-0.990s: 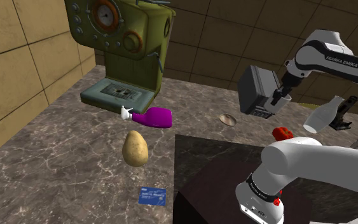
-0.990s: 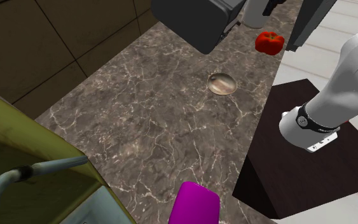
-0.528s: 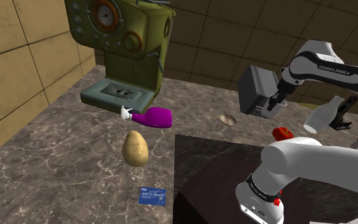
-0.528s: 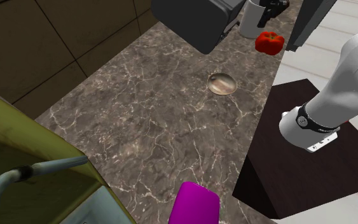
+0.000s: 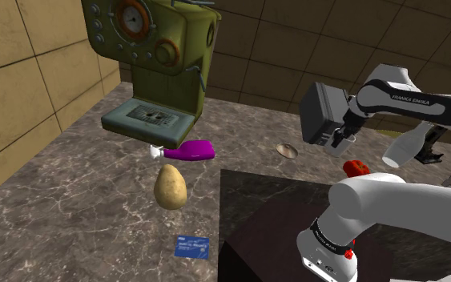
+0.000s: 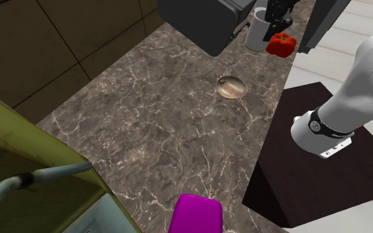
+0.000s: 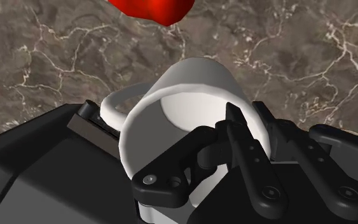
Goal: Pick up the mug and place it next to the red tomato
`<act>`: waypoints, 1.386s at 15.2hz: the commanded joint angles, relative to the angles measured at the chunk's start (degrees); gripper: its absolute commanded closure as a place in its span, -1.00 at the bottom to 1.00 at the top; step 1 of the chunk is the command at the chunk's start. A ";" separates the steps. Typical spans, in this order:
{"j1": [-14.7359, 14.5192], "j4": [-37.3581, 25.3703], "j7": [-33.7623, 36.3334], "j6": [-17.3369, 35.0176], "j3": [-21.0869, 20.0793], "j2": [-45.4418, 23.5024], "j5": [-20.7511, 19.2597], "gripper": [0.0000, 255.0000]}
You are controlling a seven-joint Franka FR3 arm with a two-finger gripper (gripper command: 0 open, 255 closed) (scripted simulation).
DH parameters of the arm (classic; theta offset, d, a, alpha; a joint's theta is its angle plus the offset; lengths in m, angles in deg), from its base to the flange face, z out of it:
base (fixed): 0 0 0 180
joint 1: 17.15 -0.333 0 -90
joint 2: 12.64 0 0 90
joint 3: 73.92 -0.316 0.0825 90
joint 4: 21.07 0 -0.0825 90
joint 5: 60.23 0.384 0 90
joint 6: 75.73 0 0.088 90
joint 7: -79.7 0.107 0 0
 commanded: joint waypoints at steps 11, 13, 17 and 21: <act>0.68 4.31 0.44 5.98 2.34 -1.70 -2.25 1.00; 0.68 4.31 0.44 5.98 2.34 -1.70 -2.25 1.00; 0.68 4.31 0.44 5.98 2.34 -1.69 -2.25 -1.00; 0.29 1.50 0.20 1.46 0.49 0.03 -0.61 -1.00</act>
